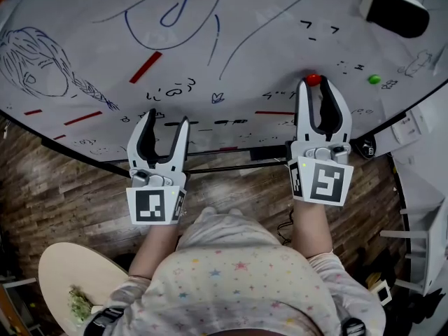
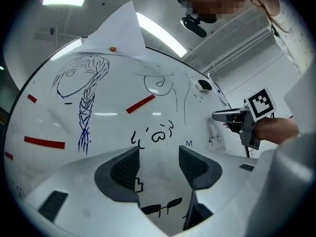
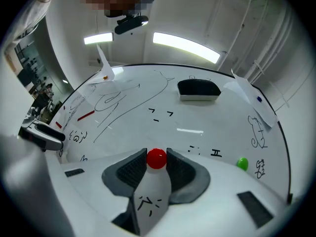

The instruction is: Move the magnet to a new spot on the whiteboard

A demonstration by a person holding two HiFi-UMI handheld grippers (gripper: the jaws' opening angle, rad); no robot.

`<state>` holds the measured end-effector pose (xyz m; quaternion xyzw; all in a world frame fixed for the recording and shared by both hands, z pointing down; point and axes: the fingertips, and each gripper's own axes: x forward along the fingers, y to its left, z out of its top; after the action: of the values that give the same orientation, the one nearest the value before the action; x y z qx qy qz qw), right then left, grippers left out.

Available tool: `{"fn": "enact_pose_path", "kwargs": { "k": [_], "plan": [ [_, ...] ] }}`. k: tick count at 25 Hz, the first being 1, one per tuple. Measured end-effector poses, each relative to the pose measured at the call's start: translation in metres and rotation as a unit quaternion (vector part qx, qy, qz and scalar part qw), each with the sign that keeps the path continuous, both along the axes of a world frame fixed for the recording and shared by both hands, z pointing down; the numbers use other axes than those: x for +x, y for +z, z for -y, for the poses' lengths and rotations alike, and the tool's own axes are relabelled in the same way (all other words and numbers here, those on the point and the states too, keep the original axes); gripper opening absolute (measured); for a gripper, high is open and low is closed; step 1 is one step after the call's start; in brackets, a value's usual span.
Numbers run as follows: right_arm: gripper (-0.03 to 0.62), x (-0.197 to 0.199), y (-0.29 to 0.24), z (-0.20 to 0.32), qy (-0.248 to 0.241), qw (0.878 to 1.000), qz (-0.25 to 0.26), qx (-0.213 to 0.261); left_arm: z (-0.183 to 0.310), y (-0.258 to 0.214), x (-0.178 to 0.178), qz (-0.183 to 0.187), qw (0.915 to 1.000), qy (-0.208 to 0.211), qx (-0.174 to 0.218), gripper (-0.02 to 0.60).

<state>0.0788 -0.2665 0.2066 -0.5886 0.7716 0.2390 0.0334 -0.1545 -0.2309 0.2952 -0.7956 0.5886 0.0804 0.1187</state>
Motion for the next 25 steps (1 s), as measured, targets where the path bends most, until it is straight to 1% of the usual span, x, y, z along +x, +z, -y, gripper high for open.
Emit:
{"fn": "enact_pose_path", "kwargs": {
  "k": [7, 12, 16, 18, 22, 23, 25],
  "plan": [
    [0.123, 0.004, 0.003, -0.005, 0.002, 1.000, 0.003, -0.006, -0.003, 0.000, 0.005, -0.001, 1.0000, 0.009, 0.001, 0.230],
    [0.123, 0.005, 0.003, -0.012, -0.014, 1.000, 0.017, -0.019, -0.005, -0.001, 0.011, -0.002, 0.9998, 0.020, 0.002, 0.219],
    [0.123, 0.010, 0.003, -0.018, -0.033, 0.998, 0.048, -0.032, -0.008, -0.004, 0.015, -0.006, 0.9995, 0.030, 0.008, 0.180],
    [0.123, 0.015, 0.005, -0.020, -0.035, 0.997, 0.058, -0.035, -0.009, -0.005, 0.017, -0.007, 0.9993, 0.035, 0.008, 0.163],
    [0.123, 0.019, 0.008, -0.025, -0.029, 0.997, 0.055, -0.038, -0.009, -0.004, 0.022, -0.007, 0.9991, 0.041, 0.004, 0.142],
    [0.123, 0.020, 0.009, -0.027, -0.027, 0.997, 0.053, -0.039, -0.009, -0.005, 0.024, -0.005, 0.9990, 0.045, 0.003, 0.121],
    [0.123, 0.022, 0.010, -0.029, -0.022, 0.998, 0.050, -0.039, -0.010, -0.006, 0.028, -0.003, 0.9986, 0.052, 0.001, 0.106]
  ]
}}
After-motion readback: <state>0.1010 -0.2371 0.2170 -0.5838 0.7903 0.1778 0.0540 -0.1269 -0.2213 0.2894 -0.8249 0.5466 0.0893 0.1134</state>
